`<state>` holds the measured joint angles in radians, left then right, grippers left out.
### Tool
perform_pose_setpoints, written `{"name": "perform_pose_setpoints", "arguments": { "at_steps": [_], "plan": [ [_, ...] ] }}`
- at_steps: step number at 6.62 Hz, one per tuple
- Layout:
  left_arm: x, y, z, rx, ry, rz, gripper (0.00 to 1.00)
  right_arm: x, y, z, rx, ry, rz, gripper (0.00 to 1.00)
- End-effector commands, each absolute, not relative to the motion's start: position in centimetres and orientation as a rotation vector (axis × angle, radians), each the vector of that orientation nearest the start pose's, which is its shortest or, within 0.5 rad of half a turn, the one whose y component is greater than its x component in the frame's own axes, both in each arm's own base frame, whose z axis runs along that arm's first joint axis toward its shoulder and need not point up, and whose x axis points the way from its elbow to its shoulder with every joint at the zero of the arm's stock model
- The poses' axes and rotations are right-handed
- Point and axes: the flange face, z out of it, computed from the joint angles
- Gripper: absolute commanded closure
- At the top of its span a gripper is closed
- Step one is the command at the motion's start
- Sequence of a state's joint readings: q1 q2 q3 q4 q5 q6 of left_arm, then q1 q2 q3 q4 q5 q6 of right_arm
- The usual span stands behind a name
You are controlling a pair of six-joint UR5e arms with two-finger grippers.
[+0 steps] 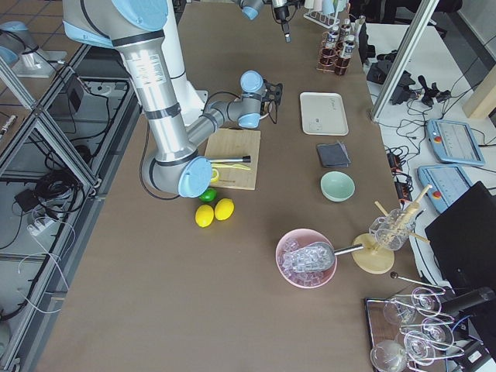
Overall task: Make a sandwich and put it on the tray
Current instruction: 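Release the bread and raise the right gripper while the left arm reaches the plate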
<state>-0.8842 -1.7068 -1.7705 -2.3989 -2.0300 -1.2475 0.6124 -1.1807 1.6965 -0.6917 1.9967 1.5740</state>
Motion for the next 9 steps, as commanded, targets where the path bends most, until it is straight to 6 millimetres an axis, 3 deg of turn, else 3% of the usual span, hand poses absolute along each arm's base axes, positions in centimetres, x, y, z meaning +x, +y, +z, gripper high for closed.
{"name": "perform_pose_setpoints", "arguments": {
  "at_steps": [1, 2, 3, 4, 5, 7, 9],
  "plan": [
    [36.3, -44.7, 34.9, 0.313, 1.228, -0.275, 0.03, -37.9, -48.1, 30.0, 0.064, -1.322, 0.208, 0.0],
    [38.5, -43.8, 33.5, 0.315, 1.221, -0.283, 0.03, -35.4, -49.2, 32.1, 0.076, -1.281, 0.164, 0.0],
    [41.2, -41.1, 32.6, 0.323, 1.212, -0.282, 0.03, -32.8, -49.7, 35.0, 0.085, -1.25, 0.131, 0.0],
    [43.8, -38.3, 30.9, 0.318, 1.196, -0.282, 0.04, -31.4, -49.7, 36.9, 0.097, -1.228, 0.118, 0.0],
    [46.7, -36.3, 29.5, 0.312, 1.189, -0.292, 0.1, -31.0, -49.9, 38.2, 0.106, -1.209, 0.11, 0.0],
    [50.1, -33.1, 29.8, 0.334, 1.17, -0.275, 0.33, -30.2, -50.1, 39.2, 0.116, -1.196, 0.108, 0.0],
    [52.2, -33.0, 29.5, 0.33, 1.167, -0.279, 0.42, -30.1, -50.1, 39.5, 0.115, -1.192, 0.11, 0.0]
  ]
}}
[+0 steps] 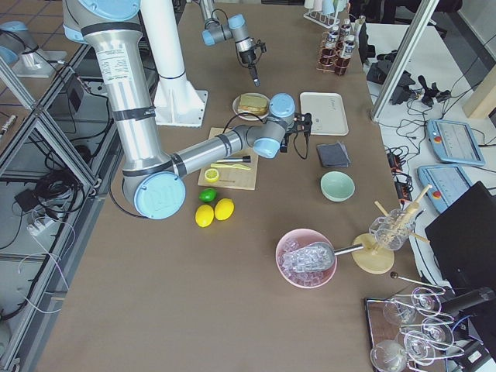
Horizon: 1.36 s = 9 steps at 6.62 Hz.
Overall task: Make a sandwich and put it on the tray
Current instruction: 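Grasp the rim of the white plate with the left gripper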
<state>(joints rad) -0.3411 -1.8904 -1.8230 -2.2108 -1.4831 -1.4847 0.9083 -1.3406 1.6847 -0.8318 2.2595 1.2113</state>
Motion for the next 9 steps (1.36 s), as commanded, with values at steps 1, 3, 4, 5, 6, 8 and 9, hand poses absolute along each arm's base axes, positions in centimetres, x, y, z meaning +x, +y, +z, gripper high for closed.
{"name": "perform_pose_setpoints", "arguments": {
  "at_steps": [1, 3, 4, 5, 6, 8, 9],
  "plan": [
    [52.5, -32.7, 29.6, 0.325, 1.164, -0.274, 0.42, -30.0, -50.0, 39.9, 0.12, -1.185, 0.1, 0.0],
    [54.1, -31.9, 29.8, 0.313, 1.156, -0.257, 0.47, -29.7, -49.9, 40.4, 0.122, -1.179, 0.104, 0.0],
    [54.5, -32.0, 30.2, 0.311, 1.149, -0.256, 0.53, -29.7, -49.9, 40.5, 0.122, -1.177, 0.105, 0.0],
    [54.7, -32.1, 30.1, 0.312, 1.148, -0.257, 0.56, -29.7, -49.9, 40.5, 0.12, -1.177, 0.105, 0.0],
    [55.0, -32.1, 30.5, 0.308, 1.142, -0.256, 0.64, -29.6, -49.9, 40.5, 0.121, -1.178, 0.106, 0.0],
    [55.2, -32.2, 30.8, 0.308, 1.135, -0.256, 0.77, -29.6, -49.9, 40.5, 0.123, -1.179, 0.105, 0.0],
    [55.5, -32.2, 30.8, 0.309, 1.134, -0.255, 0.78, -29.6, -50.0, 40.7, 0.121, -1.175, 0.108, 0.0]
  ]
}}
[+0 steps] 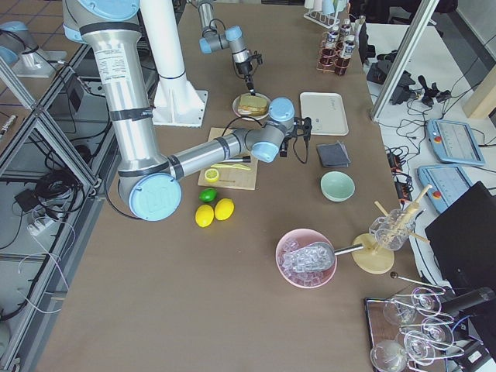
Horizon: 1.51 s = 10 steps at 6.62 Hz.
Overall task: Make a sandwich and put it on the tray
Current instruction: 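Grasp the rim of the white plate with the left gripper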
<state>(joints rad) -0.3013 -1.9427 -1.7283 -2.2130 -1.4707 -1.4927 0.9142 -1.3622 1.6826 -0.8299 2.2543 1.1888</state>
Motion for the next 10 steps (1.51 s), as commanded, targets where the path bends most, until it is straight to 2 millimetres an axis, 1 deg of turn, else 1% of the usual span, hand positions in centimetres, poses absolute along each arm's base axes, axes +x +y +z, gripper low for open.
{"name": "perform_pose_setpoints", "arguments": {
  "at_steps": [1, 3, 5, 7, 8, 9, 10],
  "plan": [
    [55.6, -32.3, 30.8, 0.308, 1.132, -0.255, 0.78, -29.6, -50.0, 40.8, 0.121, -1.173, 0.11, 0.0],
    [55.7, -32.2, 29.8, 0.309, 1.149, -0.253, 1.0, -29.5, -50.0, 40.8, 0.118, -1.174, 0.11, 0.0],
    [55.4, -32.2, 29.4, 0.309, 1.158, -0.252, 1.0, -29.5, -50.0, 40.8, 0.119, -1.175, 0.11, 0.0],
    [54.6, -32.4, 28.3, 0.312, 1.18, -0.255, 1.0, -29.2, -50.2, 40.8, 0.118, -1.174, 0.115, 0.0],
    [53.9, -33.2, 27.9, 0.32, 1.191, -0.272, 1.0, -28.9, -50.4, 40.9, 0.121, -1.173, 0.121, 0.0],
    [53.1, -34.6, 27.8, 0.333, 1.191, -0.298, 1.0, -28.4, -50.2, 41.6, 0.118, -1.167, 0.125, 0.0],
    [52.2, -36.0, 27.3, 0.295, 1.214, -0.401, 1.0, -28.2, -50.1, 41.9, 0.121, -1.164, 0.121, 0.0]
  ]
}}
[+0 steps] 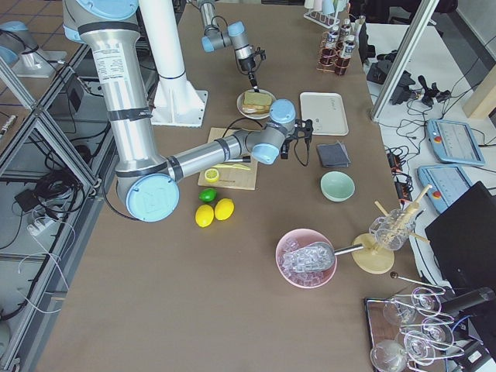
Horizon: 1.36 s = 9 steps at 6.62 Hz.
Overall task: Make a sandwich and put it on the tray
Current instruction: 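Slide the plate with the left gripper onto the rabbit-print tray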
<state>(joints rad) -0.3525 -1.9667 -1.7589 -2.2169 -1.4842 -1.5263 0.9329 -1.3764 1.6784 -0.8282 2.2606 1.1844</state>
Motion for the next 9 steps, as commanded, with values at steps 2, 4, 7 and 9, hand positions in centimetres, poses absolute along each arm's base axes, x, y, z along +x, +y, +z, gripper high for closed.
{"name": "perform_pose_setpoints", "arguments": {
  "at_steps": [2, 4, 7, 9],
  "plan": [
    [51.5, -38.5, 24.9, 0.214, 1.268, -0.591, 1.0, -27.7, -49.9, 42.9, 0.12, -1.153, 0.121, 0.0],
    [52.9, -43.6, 25.3, 0.207, 1.233, -0.707, 1.0, -27.5, -49.7, 43.5, 0.119, -1.146, 0.115, 0.0],
    [54.3, -52.2, 24.3, 0.17, 1.2, -0.89, 1.0, -27.3, -49.6, 43.9, 0.117, -1.141, 0.116, 0.0],
    [56.5, -57.0, 24.9, 0.193, 1.139, -0.92, 1.0, -27.3, -49.6, 44.1, 0.117, -1.138, 0.114, 0.0]
  ]
}}
